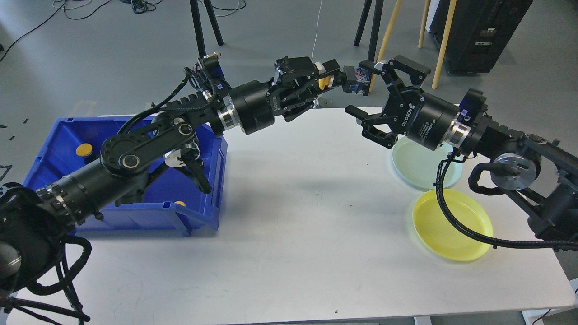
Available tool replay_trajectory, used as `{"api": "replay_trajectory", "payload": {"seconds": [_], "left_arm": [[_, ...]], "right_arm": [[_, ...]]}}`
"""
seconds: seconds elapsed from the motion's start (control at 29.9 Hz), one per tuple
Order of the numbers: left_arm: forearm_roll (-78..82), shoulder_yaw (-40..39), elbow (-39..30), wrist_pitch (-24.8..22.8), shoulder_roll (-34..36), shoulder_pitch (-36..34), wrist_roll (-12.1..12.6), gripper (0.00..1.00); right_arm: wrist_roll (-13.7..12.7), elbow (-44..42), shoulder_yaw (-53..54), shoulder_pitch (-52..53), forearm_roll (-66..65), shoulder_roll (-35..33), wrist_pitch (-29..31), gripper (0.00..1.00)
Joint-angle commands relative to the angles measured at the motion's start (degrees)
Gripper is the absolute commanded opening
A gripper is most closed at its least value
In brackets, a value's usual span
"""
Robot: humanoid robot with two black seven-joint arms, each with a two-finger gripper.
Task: Pass button and place on color plate
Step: 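Close the right gripper on the button and open the left gripper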
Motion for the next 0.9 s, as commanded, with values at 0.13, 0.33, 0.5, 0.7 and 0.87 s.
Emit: {"api": "replay_trajectory", "payload": {"seconds": [0.13,0.33,0.5,0.7,0.87], "left_arm": [[0.0,0.07,0.0,0.0,0.03,-0.01,0.0,0.09],[0.0,0.07,0.09,0.0,0.03,-0.01,0.0,0.09],[0.0,0.25,0.0,0.0,-0.06,0.08,0.0,0.1],[-0.44,-0.1,-0.27,0.0,-0.59,0.26,0.0,0.82],[-3.17,-0.28,-0.27,0.0,-0.85,0.43,0.0,0.95]], "right_arm": [[0.0,-0.43,-1.87,2.15,-0.29,0.54,0.0,0.65],[0.0,-0.61,-2.94,2.76,-0.64,0.71,0.0,0.15],[0.0,-0.61,-2.94,2.77,-0.64,1.33,0.0,0.01],[0.0,-0.7,-2.32,2.59,-0.38,0.89,0.0,0.01],[0.0,-0.7,-1.71,1.27,-0.03,0.54,0.0,0.0]]}}
